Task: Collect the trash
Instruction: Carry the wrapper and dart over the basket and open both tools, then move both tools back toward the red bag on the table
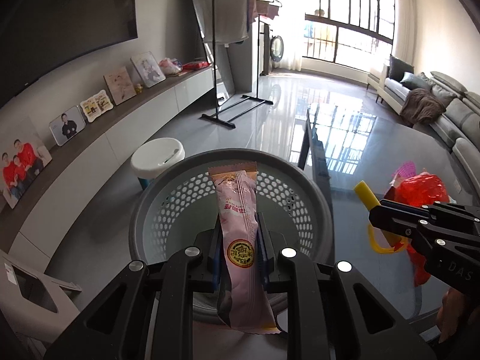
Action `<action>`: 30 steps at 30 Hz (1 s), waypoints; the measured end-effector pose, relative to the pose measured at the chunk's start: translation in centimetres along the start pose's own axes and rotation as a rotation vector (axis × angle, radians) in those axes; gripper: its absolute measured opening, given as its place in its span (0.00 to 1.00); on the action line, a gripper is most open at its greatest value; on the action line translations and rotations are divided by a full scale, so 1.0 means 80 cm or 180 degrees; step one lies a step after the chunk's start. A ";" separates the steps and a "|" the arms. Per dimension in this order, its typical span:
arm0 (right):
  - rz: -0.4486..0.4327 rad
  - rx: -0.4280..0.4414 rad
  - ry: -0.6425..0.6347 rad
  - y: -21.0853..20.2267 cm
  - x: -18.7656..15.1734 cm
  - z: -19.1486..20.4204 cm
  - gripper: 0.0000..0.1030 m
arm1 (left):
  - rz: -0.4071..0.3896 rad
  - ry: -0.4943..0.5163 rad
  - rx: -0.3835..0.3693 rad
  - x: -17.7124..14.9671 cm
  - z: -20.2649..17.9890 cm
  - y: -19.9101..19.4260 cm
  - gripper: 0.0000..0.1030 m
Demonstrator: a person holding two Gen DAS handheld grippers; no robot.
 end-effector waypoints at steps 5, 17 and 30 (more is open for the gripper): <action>0.0110 0.0083 -0.0027 0.038 0.010 0.003 0.12 | 0.0066 -0.0034 0.0154 -0.005 0.018 0.022 0.19; 0.0177 0.0137 -0.0049 0.075 0.017 -0.004 0.12 | 0.0217 -0.0078 0.0271 -0.012 0.030 0.042 0.21; 0.0049 0.0127 -0.0040 0.067 0.027 -0.001 0.46 | 0.0207 -0.0202 0.0350 -0.010 0.042 0.043 0.61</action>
Point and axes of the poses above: each gripper's, at about its wrist camera, not at the fingertips, and y roughly the way its jaws point, z to its left, x to its top, the point moved 9 cm from there along y, roughly the way its jaws point, and after that the axes turned 12 degrees about x, right-handed, at the moved point
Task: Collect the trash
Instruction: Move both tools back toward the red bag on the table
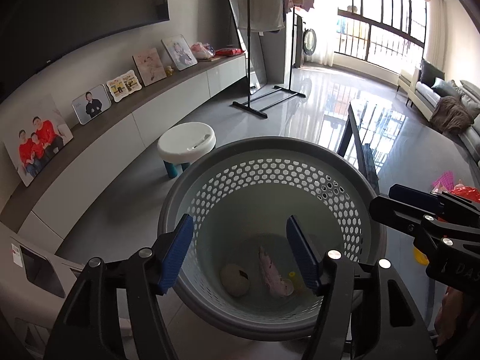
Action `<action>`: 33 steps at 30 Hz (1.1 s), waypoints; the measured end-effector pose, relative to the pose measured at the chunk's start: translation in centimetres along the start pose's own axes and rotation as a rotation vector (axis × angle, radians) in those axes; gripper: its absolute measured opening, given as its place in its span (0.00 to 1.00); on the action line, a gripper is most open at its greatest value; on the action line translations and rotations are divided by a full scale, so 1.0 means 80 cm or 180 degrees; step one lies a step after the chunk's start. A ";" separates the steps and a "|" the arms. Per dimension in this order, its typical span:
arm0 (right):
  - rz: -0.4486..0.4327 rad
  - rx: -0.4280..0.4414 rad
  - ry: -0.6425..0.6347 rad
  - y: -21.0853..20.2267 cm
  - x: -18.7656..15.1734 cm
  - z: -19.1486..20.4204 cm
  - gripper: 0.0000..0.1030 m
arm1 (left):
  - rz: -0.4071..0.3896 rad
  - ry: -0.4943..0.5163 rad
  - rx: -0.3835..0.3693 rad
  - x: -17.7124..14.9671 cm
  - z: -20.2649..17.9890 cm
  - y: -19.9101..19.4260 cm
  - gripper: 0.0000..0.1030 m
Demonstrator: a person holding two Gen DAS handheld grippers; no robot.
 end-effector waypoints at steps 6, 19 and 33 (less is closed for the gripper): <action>-0.0007 -0.0036 0.0024 -0.005 -0.009 0.003 0.46 | 0.0039 -0.0028 -0.0009 -0.002 0.001 0.003 0.61; -0.0123 -0.0166 0.0010 -0.054 -0.035 0.008 0.48 | -0.0053 -0.0105 -0.0025 -0.001 0.004 -0.017 0.64; -0.0477 -0.0537 -0.0008 -0.173 -0.065 -0.007 0.57 | -0.0225 -0.0083 -0.0220 -0.009 -0.039 -0.092 0.75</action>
Point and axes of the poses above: each gripper's, at about its wrist camera, not at the fingertips, and y roughly the way its jaws point, z to its left, x to its top, the point moved 9 cm from there along y, roughly the way its jaws point, and after that the axes turned 12 degrees about x, right-handed, at the moved point
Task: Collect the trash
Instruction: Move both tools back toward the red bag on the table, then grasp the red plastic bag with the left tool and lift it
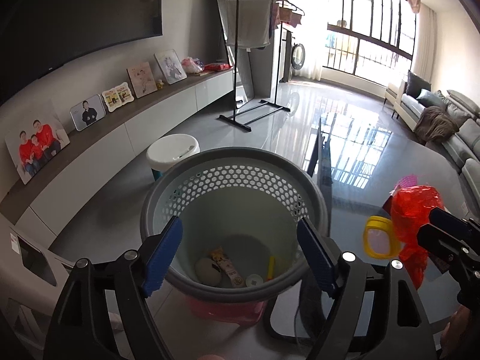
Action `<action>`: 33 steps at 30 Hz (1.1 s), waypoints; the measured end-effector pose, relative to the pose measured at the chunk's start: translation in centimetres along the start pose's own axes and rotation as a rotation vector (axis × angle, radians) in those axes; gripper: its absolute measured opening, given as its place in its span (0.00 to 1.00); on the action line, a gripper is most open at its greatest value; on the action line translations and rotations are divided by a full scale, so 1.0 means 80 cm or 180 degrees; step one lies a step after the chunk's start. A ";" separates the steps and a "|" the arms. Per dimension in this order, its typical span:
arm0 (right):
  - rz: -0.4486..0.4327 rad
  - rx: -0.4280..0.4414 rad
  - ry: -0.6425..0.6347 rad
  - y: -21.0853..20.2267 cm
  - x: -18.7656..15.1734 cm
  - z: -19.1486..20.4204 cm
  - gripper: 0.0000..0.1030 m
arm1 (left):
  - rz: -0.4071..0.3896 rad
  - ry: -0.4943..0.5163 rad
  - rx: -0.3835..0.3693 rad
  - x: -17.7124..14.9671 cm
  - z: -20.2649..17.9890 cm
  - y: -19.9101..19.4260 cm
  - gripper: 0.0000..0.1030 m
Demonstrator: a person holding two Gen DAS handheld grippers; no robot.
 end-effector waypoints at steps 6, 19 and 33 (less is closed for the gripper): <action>-0.0131 -0.0200 0.0137 -0.045 -0.002 -0.037 0.59 | -0.0023 0.0145 -0.0261 -0.001 -0.058 -0.029 0.77; -0.0444 -0.0556 0.0594 -0.134 -0.022 -0.126 0.62 | -0.0214 0.0748 -0.0666 -0.019 -0.172 -0.080 0.79; -0.0623 -0.0875 0.1018 -0.204 -0.056 -0.204 0.64 | -0.0117 0.0883 -0.0796 -0.041 -0.232 -0.078 0.82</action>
Point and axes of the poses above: each gripper's, at about its wrist camera, not at the fingertips, and y roughly the way its jaws point, z to its left, x to its top, the point moved 9 cm from there along y, roughly the way its jaws point, and after that the axes turned 12 degrees about x, right-handed, at the moved point
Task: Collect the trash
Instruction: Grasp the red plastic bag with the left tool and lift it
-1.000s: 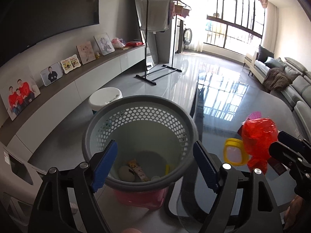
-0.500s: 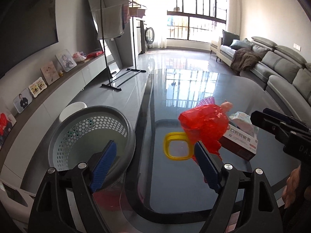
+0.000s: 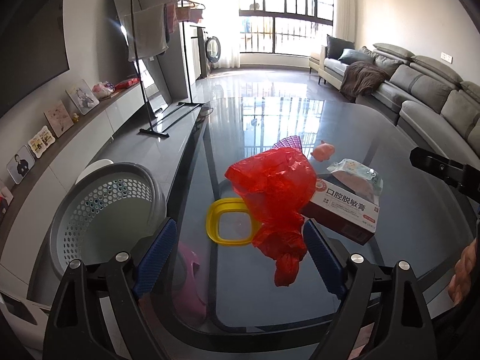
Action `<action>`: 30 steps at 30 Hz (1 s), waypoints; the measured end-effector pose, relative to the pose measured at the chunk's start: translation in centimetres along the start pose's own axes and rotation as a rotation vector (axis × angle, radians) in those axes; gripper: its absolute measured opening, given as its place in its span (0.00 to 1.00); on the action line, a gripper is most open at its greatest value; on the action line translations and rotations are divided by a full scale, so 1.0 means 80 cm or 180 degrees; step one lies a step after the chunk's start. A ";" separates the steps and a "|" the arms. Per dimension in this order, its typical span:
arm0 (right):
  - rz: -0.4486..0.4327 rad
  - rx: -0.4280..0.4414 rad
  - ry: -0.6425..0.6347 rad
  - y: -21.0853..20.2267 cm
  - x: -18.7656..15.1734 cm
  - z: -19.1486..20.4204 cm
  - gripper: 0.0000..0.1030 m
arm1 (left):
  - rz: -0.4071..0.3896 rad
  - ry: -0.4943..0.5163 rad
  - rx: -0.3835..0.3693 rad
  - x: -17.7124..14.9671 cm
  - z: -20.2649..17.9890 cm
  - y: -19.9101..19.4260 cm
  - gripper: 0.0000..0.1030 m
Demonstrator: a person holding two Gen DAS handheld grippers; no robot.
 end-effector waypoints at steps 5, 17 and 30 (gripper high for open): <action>0.0044 -0.0124 0.0155 -0.002 -0.007 -0.031 0.64 | 0.0095 0.0047 -0.0018 -0.005 -0.022 0.021 0.83; 0.0085 -0.0241 0.0312 -0.009 -0.008 -0.059 0.64 | 0.0364 0.0085 -0.0003 -0.020 -0.061 0.086 0.83; 0.0179 -0.0240 0.0321 0.001 -0.015 -0.059 0.64 | 0.0427 0.0103 -0.0124 -0.022 -0.078 0.105 0.36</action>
Point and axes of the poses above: each gripper's, at about its wrist camera, not at the fingertips, and y roughly the way its jaws point, z to its left, x to its top, the point moved 9 cm from there along y, roughly the way its jaws point, and after that the axes turned 12 degrees about x, right-handed, at the moved point
